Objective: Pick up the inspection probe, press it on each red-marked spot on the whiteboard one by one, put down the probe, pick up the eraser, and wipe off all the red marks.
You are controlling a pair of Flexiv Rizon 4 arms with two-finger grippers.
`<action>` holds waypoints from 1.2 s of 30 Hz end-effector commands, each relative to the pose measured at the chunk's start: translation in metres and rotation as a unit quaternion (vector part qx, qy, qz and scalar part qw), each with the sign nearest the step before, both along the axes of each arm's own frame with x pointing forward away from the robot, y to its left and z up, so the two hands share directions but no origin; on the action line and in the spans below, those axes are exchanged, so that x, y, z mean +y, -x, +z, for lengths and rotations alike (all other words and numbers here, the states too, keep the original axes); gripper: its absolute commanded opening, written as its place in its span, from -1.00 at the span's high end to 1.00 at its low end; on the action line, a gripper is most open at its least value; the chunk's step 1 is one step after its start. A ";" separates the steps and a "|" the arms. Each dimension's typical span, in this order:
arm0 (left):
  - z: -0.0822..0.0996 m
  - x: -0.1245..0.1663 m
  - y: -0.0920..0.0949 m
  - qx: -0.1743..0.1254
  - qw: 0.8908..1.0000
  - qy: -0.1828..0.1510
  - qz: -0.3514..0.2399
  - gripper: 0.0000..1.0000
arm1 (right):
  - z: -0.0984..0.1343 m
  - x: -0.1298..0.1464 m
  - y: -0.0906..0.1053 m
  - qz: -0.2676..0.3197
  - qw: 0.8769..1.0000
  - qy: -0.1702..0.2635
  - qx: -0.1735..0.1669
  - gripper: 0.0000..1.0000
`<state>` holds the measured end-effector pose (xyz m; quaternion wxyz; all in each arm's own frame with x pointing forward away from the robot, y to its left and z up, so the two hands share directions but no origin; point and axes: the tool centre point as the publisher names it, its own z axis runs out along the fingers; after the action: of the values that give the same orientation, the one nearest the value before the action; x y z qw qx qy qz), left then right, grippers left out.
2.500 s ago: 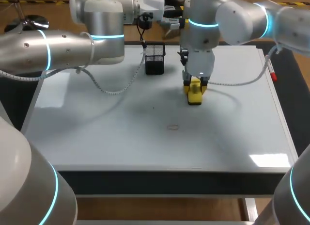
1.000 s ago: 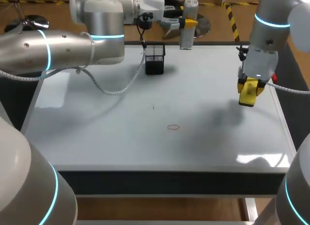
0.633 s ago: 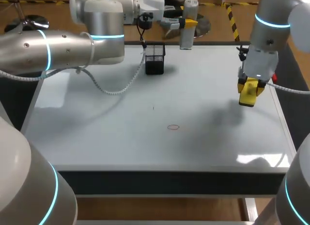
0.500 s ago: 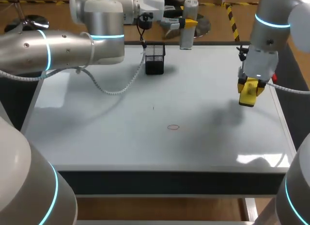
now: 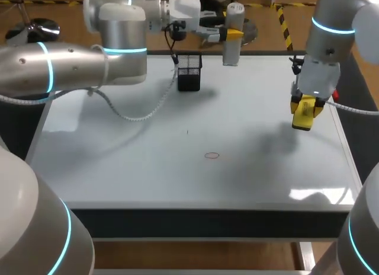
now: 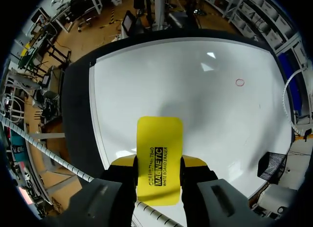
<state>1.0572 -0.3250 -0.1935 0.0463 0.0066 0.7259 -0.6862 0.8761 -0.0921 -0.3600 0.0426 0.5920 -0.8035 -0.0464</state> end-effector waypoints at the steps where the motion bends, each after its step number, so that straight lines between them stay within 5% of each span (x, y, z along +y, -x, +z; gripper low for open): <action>1: 0.003 0.020 0.035 0.001 1.000 0.008 0.012 1.00 | 0.001 -0.001 0.000 0.001 1.000 0.001 -0.001 1.00; 14: -0.008 0.054 0.118 0.009 1.000 0.023 -0.003 1.00 | 0.001 -0.001 0.000 0.001 1.000 0.001 -0.001 1.00; 20: -0.020 0.062 0.152 0.013 1.000 0.005 -0.020 1.00 | 0.001 -0.001 0.000 0.001 1.000 0.001 -0.001 1.00; 36: -0.048 0.062 0.221 0.030 0.998 0.009 -0.061 1.00 | 0.001 -0.001 0.000 0.001 1.000 0.001 -0.001 1.00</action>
<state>0.8437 -0.2670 -0.2392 -0.0221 0.0305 0.7206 -0.6924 0.8761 -0.0920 -0.3601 0.0424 0.5920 -0.8035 -0.0462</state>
